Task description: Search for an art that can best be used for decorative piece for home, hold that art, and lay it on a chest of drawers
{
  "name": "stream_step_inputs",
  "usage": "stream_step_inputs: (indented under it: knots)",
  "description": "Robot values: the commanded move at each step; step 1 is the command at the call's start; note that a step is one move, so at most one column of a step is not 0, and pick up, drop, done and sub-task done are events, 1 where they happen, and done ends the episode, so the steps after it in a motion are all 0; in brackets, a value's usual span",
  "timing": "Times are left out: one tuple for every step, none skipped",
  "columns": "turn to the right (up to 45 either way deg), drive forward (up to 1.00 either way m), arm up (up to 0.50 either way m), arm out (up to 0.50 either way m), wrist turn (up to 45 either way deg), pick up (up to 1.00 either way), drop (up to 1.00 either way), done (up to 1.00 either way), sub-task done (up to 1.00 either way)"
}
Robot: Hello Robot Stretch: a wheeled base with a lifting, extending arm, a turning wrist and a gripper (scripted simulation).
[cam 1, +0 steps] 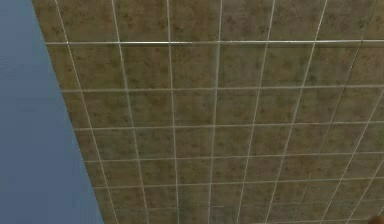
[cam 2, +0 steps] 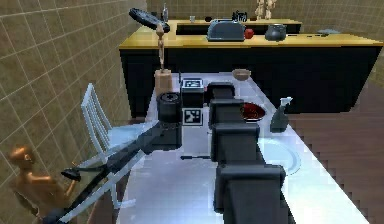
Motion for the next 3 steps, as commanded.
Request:
stream_step_inputs:
  knots:
    - [0.0, 0.0, 0.0, 0.0, -24.0, 0.0, 0.0, 0.0, 0.0]
    - [0.0, 0.0, 0.0, -0.18, 0.0, 0.0, 0.0, 0.0, 0.0]
    - [45.0, 0.0, 0.0, 0.0, 0.0, 0.0, 0.0, 0.0, 0.0]
